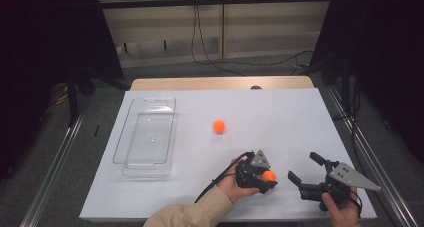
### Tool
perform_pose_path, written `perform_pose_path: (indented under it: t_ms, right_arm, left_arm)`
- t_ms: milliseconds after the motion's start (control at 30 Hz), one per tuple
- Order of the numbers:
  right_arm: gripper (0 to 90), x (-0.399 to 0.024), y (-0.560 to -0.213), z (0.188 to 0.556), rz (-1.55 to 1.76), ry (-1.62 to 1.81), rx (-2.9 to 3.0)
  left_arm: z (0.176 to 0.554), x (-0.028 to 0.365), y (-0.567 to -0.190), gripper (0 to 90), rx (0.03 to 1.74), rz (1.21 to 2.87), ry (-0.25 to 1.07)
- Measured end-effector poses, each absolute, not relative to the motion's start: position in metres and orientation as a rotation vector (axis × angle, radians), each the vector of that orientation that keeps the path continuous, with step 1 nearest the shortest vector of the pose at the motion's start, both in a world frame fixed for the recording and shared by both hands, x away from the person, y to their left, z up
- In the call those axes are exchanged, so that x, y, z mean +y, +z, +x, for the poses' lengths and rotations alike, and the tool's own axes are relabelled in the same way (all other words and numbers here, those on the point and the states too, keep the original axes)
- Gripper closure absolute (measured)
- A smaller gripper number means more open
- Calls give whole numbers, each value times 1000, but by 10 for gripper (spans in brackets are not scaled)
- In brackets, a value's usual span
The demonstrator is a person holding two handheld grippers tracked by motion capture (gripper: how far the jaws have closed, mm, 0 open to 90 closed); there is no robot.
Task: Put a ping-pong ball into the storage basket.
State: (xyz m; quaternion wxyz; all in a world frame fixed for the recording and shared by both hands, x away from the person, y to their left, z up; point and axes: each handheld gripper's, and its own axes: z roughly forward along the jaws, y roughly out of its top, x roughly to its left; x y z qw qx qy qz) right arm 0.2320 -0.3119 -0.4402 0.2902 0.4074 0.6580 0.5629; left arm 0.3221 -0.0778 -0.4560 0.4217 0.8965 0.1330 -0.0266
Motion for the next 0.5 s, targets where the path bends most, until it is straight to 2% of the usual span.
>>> perform_pose_path:
  t_ms: [500]
  right_arm:
    - [11, -312, -440, 232, 1084, 1501, 1758]
  left_arm:
    - [323, -72, -450, 507, 381, 2223, -119]
